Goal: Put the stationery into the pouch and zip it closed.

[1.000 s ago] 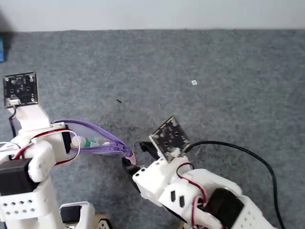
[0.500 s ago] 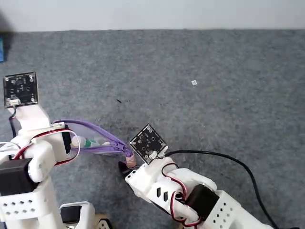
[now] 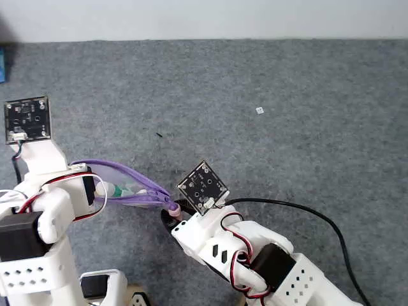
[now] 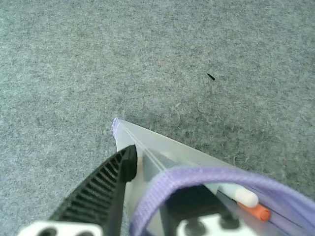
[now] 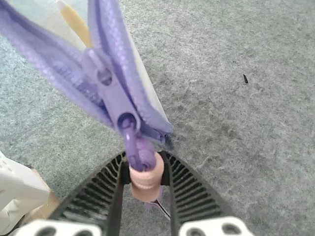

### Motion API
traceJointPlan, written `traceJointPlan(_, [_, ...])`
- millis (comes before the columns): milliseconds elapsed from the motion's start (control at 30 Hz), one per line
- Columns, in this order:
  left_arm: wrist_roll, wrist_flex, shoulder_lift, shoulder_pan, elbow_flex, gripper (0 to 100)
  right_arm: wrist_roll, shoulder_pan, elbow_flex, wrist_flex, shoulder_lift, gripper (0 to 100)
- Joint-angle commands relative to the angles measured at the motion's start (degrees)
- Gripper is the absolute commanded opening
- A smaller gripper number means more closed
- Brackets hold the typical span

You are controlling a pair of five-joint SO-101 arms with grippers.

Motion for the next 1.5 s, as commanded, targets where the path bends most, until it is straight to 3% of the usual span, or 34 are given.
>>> traceJointPlan(0, [0.4,-0.4,1.1,0.1,3.7,1,1.0,0.5,-4.6,-0.4,-0.7,0.8])
traceJointPlan(300, [0.3,-3.2,1.0,0.1,1.5,1,6.3,0.1,-17.7,11.1,-0.7,0.8])
traceJointPlan(567, [0.2,-16.2,1.4,0.4,-2.2,1,14.5,-4.7,-28.7,17.0,-0.1,0.8])
traceJointPlan(767, [0.2,-28.0,1.5,10.9,-1.9,1,25.1,-7.2,-30.0,16.3,0.0,0.8])
traceJointPlan(900, [0.4,-32.4,1.5,18.0,-1.9,5,26.8,-7.7,-29.5,13.1,0.2,0.8])
traceJointPlan(1067, [0.4,-32.6,1.5,18.2,-1.6,9,26.2,-7.3,-29.5,11.5,3.1,0.8])
traceJointPlan(1367, [-0.3,-29.3,1.0,18.1,-1.6,2,25.0,-5.6,-29.9,6.4,3.1,0.8])
traceJointPlan(1467, [-3.6,-27.2,0.9,17.4,-2.1,1,25.2,-3.7,-30.0,6.3,3.0,0.8])
